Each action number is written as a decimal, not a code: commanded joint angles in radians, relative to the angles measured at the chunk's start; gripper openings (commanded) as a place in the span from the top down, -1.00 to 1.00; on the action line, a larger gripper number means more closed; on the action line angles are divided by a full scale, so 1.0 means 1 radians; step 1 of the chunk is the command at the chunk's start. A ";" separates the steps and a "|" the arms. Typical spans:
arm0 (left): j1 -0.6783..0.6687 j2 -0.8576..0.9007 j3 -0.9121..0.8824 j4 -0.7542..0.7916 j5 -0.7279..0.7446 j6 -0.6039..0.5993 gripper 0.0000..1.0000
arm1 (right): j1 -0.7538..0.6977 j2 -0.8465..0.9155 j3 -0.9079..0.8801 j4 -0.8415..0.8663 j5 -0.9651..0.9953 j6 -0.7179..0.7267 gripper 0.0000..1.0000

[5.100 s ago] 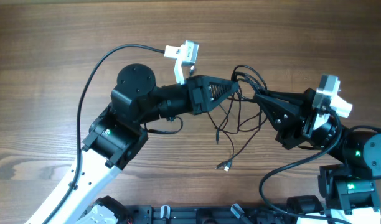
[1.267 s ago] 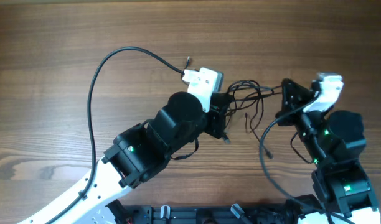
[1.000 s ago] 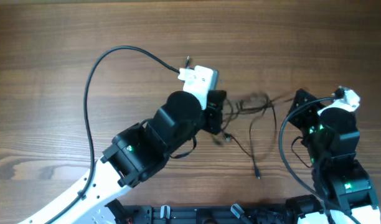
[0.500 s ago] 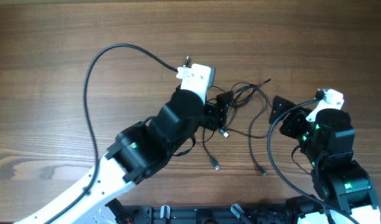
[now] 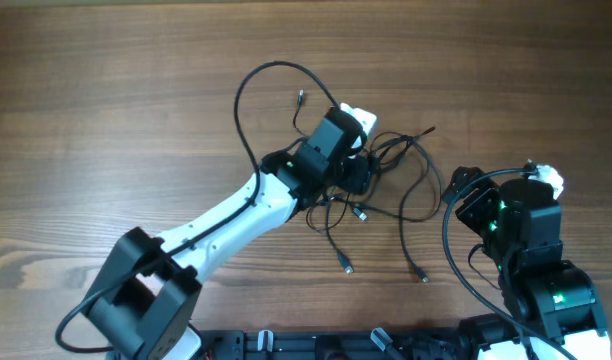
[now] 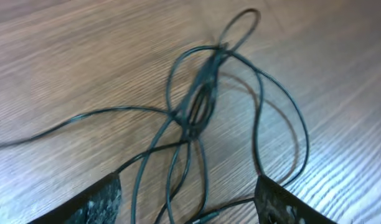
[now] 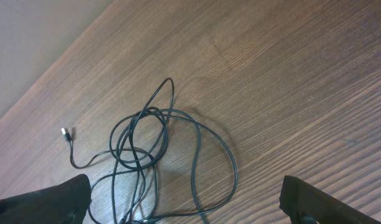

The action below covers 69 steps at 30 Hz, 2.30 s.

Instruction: Untangle cables

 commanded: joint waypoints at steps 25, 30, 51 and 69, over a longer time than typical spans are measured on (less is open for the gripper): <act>0.037 0.251 0.008 0.290 0.029 0.180 -0.20 | -0.002 0.000 0.003 -0.032 0.017 0.011 -1.00; 0.042 0.267 0.008 0.318 0.040 0.180 -0.20 | -0.002 0.000 0.003 -0.032 0.017 0.011 -1.00; 0.042 0.281 0.008 0.315 0.199 0.181 0.92 | -0.002 0.000 0.003 -0.032 -0.007 0.002 -0.99; 0.042 0.310 0.008 0.354 0.175 0.148 0.92 | -0.002 0.000 0.003 -0.032 -0.036 -0.069 -1.00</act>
